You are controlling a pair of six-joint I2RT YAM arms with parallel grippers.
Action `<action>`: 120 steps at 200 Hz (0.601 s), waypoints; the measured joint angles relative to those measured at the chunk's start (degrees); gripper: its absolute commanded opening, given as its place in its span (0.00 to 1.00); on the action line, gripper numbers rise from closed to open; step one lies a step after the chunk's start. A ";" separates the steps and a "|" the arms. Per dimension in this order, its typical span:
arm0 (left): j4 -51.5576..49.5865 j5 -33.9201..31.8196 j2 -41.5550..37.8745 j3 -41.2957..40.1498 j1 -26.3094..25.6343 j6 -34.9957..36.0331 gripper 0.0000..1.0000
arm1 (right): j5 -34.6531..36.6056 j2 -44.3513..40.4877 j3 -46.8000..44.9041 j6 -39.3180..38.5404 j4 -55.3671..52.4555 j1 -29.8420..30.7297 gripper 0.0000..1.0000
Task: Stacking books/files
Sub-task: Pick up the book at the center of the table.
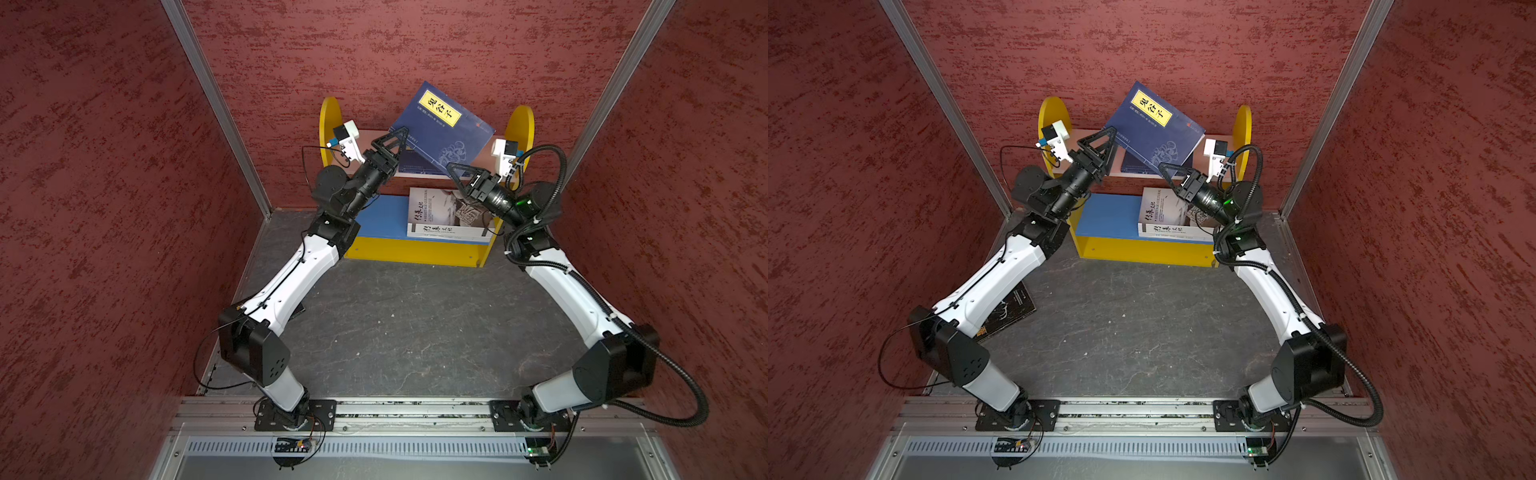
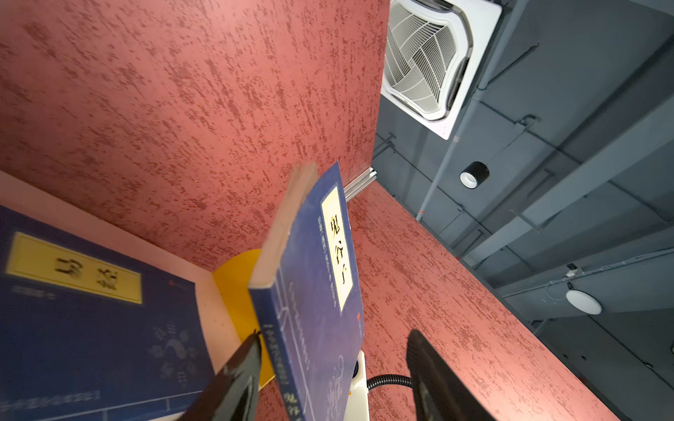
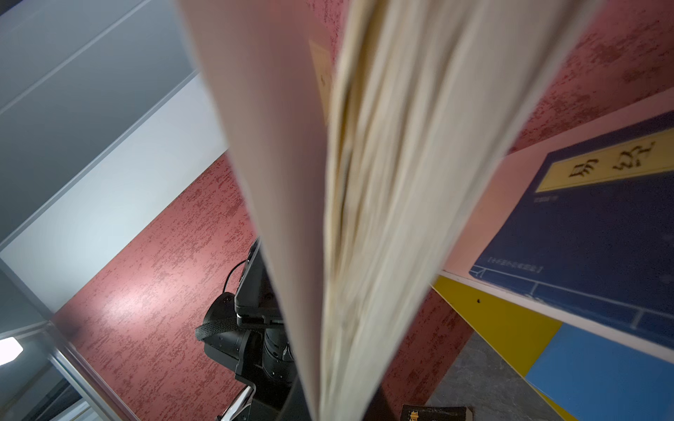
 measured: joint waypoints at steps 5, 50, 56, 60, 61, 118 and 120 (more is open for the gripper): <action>-1.20 0.76 -0.44 0.02 0.87 0.00 0.68 | -0.70 0.00 0.00 0.28 0.02 -0.57 0.10; -12.81 14.23 -1.11 3.89 7.23 0.70 0.69 | -10.73 0.48 1.29 6.08 1.07 -5.05 0.11; -13.77 16.11 -1.11 4.15 7.61 0.87 0.69 | -12.31 0.70 2.03 6.88 1.09 -5.53 0.11; -14.38 17.29 -1.11 4.28 7.80 0.96 0.69 | -13.14 0.83 2.45 7.28 1.20 -5.75 0.11; -14.47 17.46 -1.11 4.31 7.82 0.96 0.69 | -13.31 0.83 2.54 7.34 1.18 -5.79 0.11; -16.63 27.71 -1.11 4.63 8.00 1.73 0.60 | -21.07 1.11 7.39 8.59 -0.15 -7.13 0.13; -16.44 27.91 -1.11 4.63 7.98 1.64 0.60 | -21.22 1.11 7.43 8.59 -0.17 -7.13 0.13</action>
